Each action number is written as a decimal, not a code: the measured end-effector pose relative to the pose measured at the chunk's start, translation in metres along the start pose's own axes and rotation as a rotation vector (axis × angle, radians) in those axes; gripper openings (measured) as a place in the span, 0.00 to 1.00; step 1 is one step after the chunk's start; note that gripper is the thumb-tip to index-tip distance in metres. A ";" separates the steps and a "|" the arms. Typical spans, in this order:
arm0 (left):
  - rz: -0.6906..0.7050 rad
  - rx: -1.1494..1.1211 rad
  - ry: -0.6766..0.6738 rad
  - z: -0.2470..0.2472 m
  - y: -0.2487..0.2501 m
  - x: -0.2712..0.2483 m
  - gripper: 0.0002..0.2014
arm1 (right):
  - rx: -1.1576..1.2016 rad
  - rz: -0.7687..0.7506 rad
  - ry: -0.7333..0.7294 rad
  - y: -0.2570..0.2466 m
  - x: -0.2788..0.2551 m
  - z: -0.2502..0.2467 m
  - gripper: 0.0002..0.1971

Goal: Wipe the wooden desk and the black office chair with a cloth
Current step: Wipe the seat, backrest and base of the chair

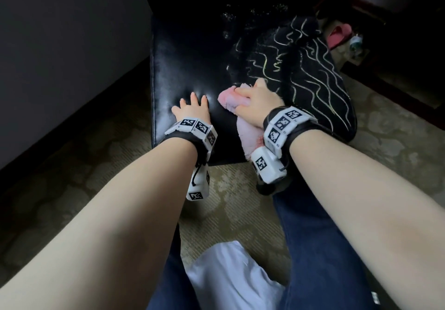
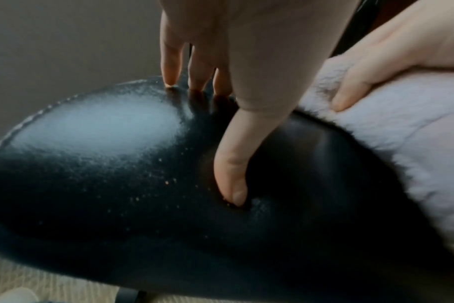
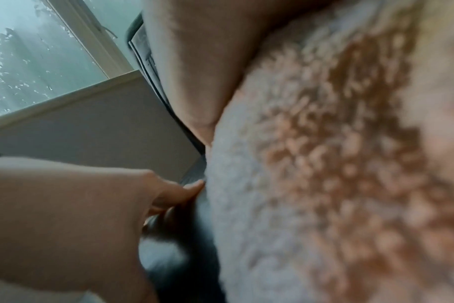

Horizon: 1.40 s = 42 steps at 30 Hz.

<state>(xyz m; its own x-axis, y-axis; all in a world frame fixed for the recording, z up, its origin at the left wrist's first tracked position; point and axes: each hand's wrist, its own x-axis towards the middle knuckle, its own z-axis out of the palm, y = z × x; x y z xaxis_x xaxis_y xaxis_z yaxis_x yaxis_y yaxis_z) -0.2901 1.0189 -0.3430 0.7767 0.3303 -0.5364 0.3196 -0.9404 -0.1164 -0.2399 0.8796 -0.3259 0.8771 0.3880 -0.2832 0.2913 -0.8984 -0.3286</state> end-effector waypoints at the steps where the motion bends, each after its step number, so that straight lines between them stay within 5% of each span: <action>1: 0.006 -0.007 -0.003 -0.002 -0.001 0.000 0.54 | -0.010 0.013 0.008 0.005 0.002 -0.002 0.18; 9: 0.077 0.036 0.011 -0.002 -0.011 0.002 0.50 | 0.009 0.307 0.161 0.044 -0.009 -0.019 0.16; 14: 0.118 0.085 0.050 0.001 -0.016 0.005 0.51 | -0.054 0.325 0.146 0.021 0.003 -0.016 0.17; 24: 0.157 0.127 0.031 -0.005 -0.027 0.011 0.53 | 0.000 0.104 -0.020 -0.034 0.036 -0.013 0.17; 28: 0.193 0.130 0.021 -0.007 -0.032 0.011 0.57 | -0.073 0.166 0.061 -0.015 0.030 -0.020 0.16; 31: 0.222 0.124 0.058 -0.005 -0.037 0.010 0.62 | -0.001 0.353 0.123 0.006 0.028 -0.028 0.21; 34: 0.232 -0.051 0.127 -0.015 -0.042 0.008 0.45 | 0.063 0.560 0.170 0.016 0.032 -0.039 0.26; 37: 0.172 -0.289 0.252 -0.036 -0.044 0.010 0.22 | 0.021 0.571 0.134 0.015 0.039 -0.044 0.23; 39: 0.155 -0.274 0.348 -0.042 -0.039 0.019 0.24 | 0.008 0.539 0.116 0.016 0.039 -0.044 0.22; 42: 0.137 -0.338 0.312 -0.040 -0.033 0.040 0.45 | 0.051 0.535 0.123 0.023 0.041 -0.044 0.23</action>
<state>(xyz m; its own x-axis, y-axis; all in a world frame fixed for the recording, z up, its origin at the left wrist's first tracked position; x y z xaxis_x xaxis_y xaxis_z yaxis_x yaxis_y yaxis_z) -0.2472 1.0662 -0.3273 0.9334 0.2622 -0.2449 0.3211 -0.9151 0.2439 -0.1801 0.8656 -0.3053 0.9368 -0.1497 -0.3163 -0.2236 -0.9513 -0.2120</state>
